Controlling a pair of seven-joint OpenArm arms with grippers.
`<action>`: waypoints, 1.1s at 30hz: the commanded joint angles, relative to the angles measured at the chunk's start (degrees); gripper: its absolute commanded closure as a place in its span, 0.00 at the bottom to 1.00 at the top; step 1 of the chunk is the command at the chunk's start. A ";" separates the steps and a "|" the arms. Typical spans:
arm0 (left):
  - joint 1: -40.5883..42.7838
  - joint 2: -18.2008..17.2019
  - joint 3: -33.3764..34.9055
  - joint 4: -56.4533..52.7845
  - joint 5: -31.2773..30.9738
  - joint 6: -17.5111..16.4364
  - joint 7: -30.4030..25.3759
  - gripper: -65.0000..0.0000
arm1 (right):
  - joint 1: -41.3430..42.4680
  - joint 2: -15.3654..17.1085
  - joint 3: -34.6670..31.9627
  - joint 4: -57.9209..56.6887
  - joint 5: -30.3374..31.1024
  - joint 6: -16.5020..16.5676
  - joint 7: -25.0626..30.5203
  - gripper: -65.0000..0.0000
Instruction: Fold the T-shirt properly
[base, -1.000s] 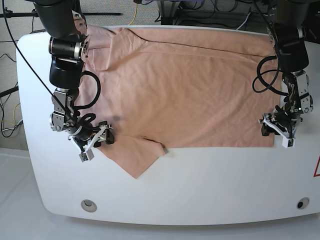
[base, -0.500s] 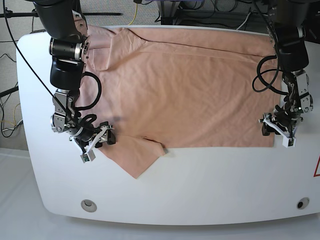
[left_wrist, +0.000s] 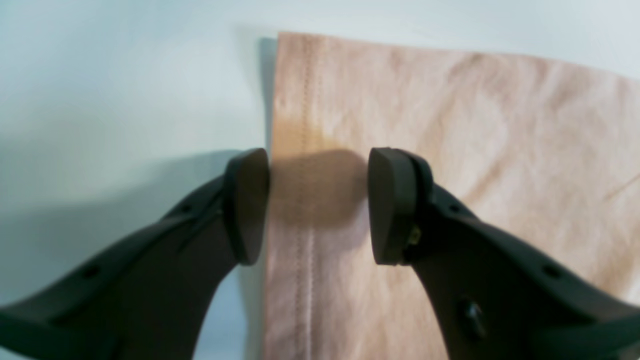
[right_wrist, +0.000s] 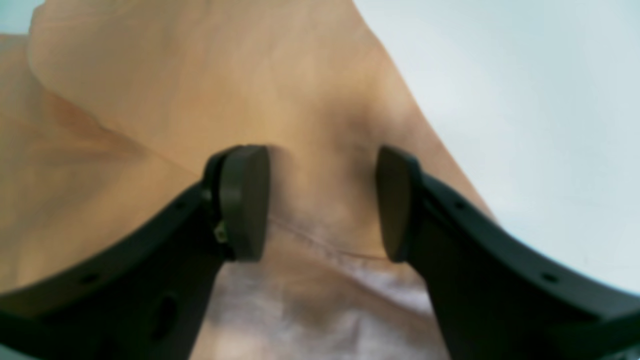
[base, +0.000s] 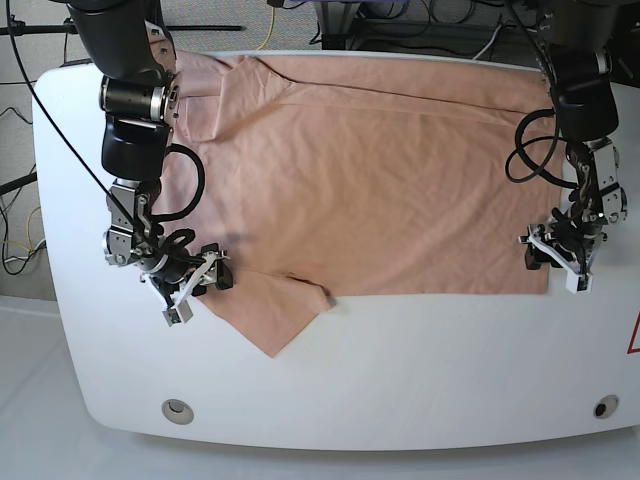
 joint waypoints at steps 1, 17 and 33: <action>-1.35 -0.99 -0.26 1.21 -0.23 0.03 -0.54 0.54 | 1.48 0.56 0.06 1.09 0.30 0.54 0.19 0.50; -1.40 -1.00 -0.13 0.79 -0.47 0.32 -0.96 0.54 | 1.22 0.47 -0.06 1.30 0.23 0.54 -0.31 0.49; -1.15 -1.04 -0.04 0.97 -0.44 0.13 -1.02 0.54 | 1.30 0.42 -0.14 1.31 0.15 0.54 -0.21 0.48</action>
